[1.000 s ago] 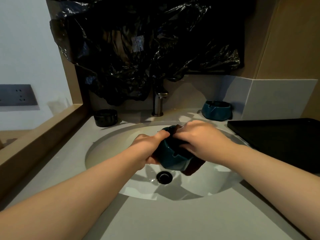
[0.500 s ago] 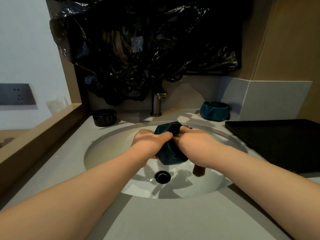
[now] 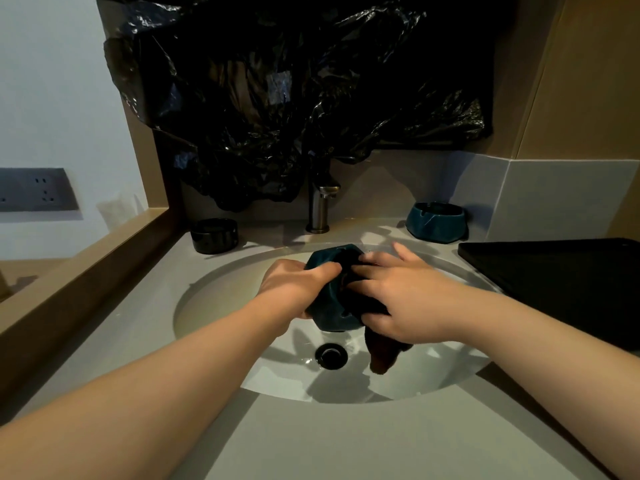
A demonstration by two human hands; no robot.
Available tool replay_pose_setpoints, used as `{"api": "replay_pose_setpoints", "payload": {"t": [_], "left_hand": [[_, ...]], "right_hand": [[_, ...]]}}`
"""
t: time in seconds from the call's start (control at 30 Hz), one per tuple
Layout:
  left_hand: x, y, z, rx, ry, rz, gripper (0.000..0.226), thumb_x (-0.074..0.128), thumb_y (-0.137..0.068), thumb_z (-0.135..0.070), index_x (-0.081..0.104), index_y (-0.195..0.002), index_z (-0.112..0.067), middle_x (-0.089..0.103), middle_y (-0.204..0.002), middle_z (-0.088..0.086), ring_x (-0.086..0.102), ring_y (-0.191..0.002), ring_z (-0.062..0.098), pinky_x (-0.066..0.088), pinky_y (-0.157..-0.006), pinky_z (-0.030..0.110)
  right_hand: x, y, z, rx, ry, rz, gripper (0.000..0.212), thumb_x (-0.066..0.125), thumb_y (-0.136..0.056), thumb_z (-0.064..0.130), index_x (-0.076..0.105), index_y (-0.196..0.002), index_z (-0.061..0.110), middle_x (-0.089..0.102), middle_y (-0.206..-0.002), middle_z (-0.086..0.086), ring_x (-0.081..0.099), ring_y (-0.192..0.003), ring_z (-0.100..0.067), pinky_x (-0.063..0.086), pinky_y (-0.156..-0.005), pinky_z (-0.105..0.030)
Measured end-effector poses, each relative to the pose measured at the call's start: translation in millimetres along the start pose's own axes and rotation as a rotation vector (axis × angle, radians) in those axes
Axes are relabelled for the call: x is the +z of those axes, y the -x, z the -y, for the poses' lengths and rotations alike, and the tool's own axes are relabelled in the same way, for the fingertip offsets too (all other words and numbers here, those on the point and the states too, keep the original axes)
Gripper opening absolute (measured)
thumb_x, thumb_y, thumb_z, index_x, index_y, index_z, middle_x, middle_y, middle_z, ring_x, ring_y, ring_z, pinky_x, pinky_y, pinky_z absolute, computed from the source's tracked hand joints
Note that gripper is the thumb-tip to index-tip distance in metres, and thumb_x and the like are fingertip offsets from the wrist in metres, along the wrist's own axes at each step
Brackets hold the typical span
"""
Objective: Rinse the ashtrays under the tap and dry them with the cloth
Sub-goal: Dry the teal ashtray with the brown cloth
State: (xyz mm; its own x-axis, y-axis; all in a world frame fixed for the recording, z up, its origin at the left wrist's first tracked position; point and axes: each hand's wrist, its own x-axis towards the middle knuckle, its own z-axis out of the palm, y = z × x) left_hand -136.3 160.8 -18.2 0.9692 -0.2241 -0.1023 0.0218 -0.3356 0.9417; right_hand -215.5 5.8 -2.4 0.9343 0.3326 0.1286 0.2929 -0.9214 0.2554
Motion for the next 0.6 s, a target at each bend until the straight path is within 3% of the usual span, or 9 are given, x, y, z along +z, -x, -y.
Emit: {"api": "replay_pose_setpoints", "payload": {"t": [0.03, 0.1, 0.23, 0.3, 0.37, 0.5, 0.6], "left_hand": [[0, 0, 0, 0.001, -0.007, 0.002, 0.034, 0.072, -0.077, -0.046, 0.067, -0.086, -0.014, 0.072, -0.084, 0.008, 0.069, -0.079, 0.024, 0.061, -0.07, 0.035], [1, 2, 0, 0.015, -0.038, -0.003, 0.033, 0.074, -0.076, -0.045, 0.067, -0.084, -0.014, 0.072, -0.084, 0.007, 0.07, -0.077, 0.024, 0.061, -0.074, 0.036], [3, 5, -2, 0.111, -0.144, -0.05, 0.022, 0.072, -0.076, -0.047, 0.063, -0.076, -0.026, 0.068, -0.081, -0.002, 0.065, -0.073, 0.014, 0.057, -0.068, 0.029], [3, 7, -2, 0.156, -0.151, -0.05, 0.019, 0.072, -0.077, -0.045, 0.06, -0.072, -0.03, 0.065, -0.077, -0.007, 0.061, -0.068, 0.007, 0.049, -0.056, 0.022], [4, 8, -1, 0.176, -0.159, -0.036, 0.017, 0.072, -0.078, -0.045, 0.063, -0.076, -0.03, 0.065, -0.077, -0.008, 0.06, -0.066, 0.005, 0.042, -0.05, 0.019], [6, 7, -1, 0.166, -0.161, -0.019, 0.018, 0.071, -0.078, -0.045, 0.066, -0.082, -0.029, 0.067, -0.081, -0.006, 0.062, -0.07, 0.008, 0.044, -0.053, 0.021], [6, 4, -1, 0.155, -0.161, -0.035, 0.019, 0.069, -0.079, -0.046, 0.063, -0.074, -0.029, 0.065, -0.077, -0.007, 0.062, -0.069, 0.009, 0.048, -0.056, 0.022]], "right_hand": [[0, 3, -1, 0.016, -0.027, 0.06, 0.058, 0.051, -0.083, 0.049, 0.041, -0.138, 0.033, 0.042, -0.142, 0.013, 0.019, -0.14, -0.013, 0.009, -0.116, -0.042], [4, 7, 0, 0.026, -0.01, 0.138, 0.072, 0.061, -0.076, 0.051, 0.036, -0.14, 0.03, 0.043, -0.14, 0.011, 0.026, -0.135, -0.013, 0.021, -0.114, -0.037], [6, 0, 4, 0.042, 0.008, 0.131, 0.047, 0.062, -0.084, 0.024, 0.047, -0.128, 0.024, 0.055, -0.116, -0.001, 0.046, -0.101, -0.015, 0.047, -0.088, -0.033], [3, -1, 6, 0.105, -0.116, 0.157, 0.043, 0.057, -0.083, 0.016, 0.05, -0.124, 0.027, 0.053, -0.111, -0.001, 0.048, -0.087, -0.013, 0.052, -0.08, -0.035], [1, -1, 7, 0.149, -0.242, 0.203, 0.039, 0.054, -0.082, 0.013, 0.054, -0.118, 0.027, 0.055, -0.108, -0.002, 0.056, -0.086, -0.017, 0.055, -0.077, -0.037], [-5, -2, 9, 0.201, -0.618, 0.201, 0.026, 0.055, -0.08, 0.004, 0.062, -0.101, 0.018, 0.065, -0.093, -0.004, 0.063, -0.084, -0.019, 0.056, -0.069, -0.03], [-7, -3, 12, 0.301, -0.984, 0.151, 0.03, 0.057, -0.079, -0.001, 0.066, -0.103, 0.016, 0.07, -0.095, -0.006, 0.068, -0.088, -0.018, 0.058, -0.078, -0.031]]}}
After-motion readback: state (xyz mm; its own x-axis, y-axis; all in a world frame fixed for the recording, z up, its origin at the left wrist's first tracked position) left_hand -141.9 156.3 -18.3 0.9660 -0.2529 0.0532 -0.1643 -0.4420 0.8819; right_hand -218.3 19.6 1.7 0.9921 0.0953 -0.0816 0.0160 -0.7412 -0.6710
